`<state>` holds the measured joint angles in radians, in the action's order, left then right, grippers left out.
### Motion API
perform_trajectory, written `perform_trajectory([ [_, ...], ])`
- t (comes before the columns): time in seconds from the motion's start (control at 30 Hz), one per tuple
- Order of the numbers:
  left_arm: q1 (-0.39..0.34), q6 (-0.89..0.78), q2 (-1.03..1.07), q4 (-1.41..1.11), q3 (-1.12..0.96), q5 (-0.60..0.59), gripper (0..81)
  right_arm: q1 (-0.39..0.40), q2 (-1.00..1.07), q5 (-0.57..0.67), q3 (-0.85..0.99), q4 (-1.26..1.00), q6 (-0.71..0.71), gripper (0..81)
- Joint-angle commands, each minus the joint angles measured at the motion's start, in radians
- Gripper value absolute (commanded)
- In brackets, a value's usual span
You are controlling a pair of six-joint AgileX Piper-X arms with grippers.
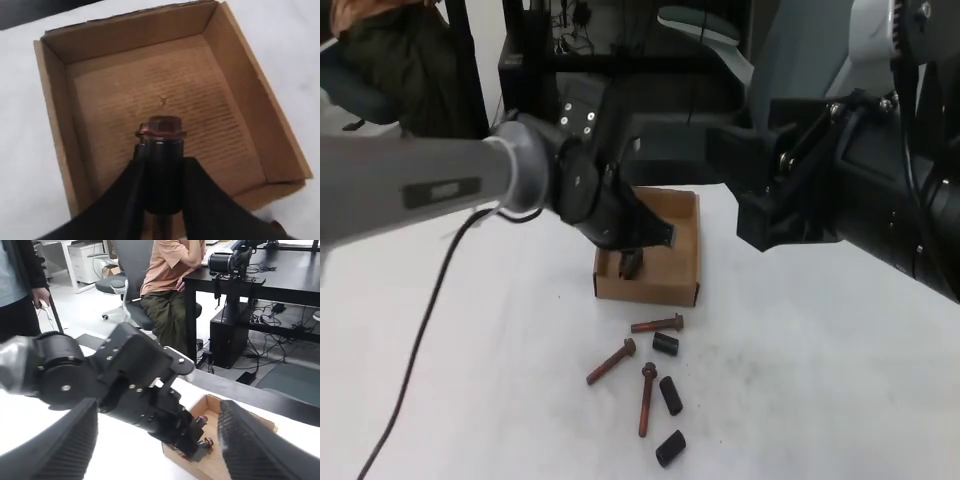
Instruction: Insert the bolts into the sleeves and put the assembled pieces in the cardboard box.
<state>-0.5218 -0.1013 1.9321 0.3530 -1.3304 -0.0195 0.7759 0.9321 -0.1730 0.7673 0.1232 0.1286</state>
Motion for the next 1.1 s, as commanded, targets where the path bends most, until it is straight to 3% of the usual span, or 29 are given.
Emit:
perform_trajectory([
  [0.0, -0.006, 0.005, 0.021, 0.009, -0.049, 0.019, 1.8, -0.002, -0.010, 0.008, 0.010, 0.000, 0.009, 64.5],
  [0.13, -0.013, 0.005, 0.028, 0.002, -0.059, 0.019, 1.1, -0.002, -0.010, 0.039, 0.010, 0.000, 0.010, 64.5],
  [0.17, -0.013, 0.005, 0.028, 0.002, -0.059, 0.013, 6.3, -0.002, -0.010, 0.040, 0.010, 0.000, 0.010, 64.5],
  [0.27, -0.013, 0.005, 0.028, 0.002, -0.059, 0.012, 33.3, -0.002, -0.010, 0.061, 0.010, 0.000, 0.010, 64.5],
  [0.33, -0.013, 0.005, 0.028, -0.014, -0.059, 0.019, 60.6, -0.002, -0.010, 0.067, 0.010, 0.000, 0.026, 64.5],
  [0.37, -0.013, 0.005, 0.028, -0.023, -0.059, 0.019, 70.0, -0.002, -0.010, 0.069, 0.010, 0.000, 0.029, 64.5],
  [0.57, -0.013, 0.005, 0.028, -0.078, -0.061, 0.019, 70.0, -0.002, -0.010, 0.089, 0.010, 0.044, 0.029, 64.5],
  [0.73, -0.025, 0.020, -0.021, 0.123, -0.061, -0.035, 70.0, -0.002, -0.010, 0.074, 0.008, 0.177, 0.029, 64.5],
  [0.87, -0.050, 0.140, -0.083, 0.329, -0.061, -0.030, 70.0, -0.002, -0.010, -0.008, 0.008, 0.284, 0.033, 64.5],
  [1.07, -0.046, 0.274, -0.173, 0.477, -0.020, -0.033, 70.0, -0.002, -0.010, -0.020, -0.008, 0.368, 0.157, 64.5],
])
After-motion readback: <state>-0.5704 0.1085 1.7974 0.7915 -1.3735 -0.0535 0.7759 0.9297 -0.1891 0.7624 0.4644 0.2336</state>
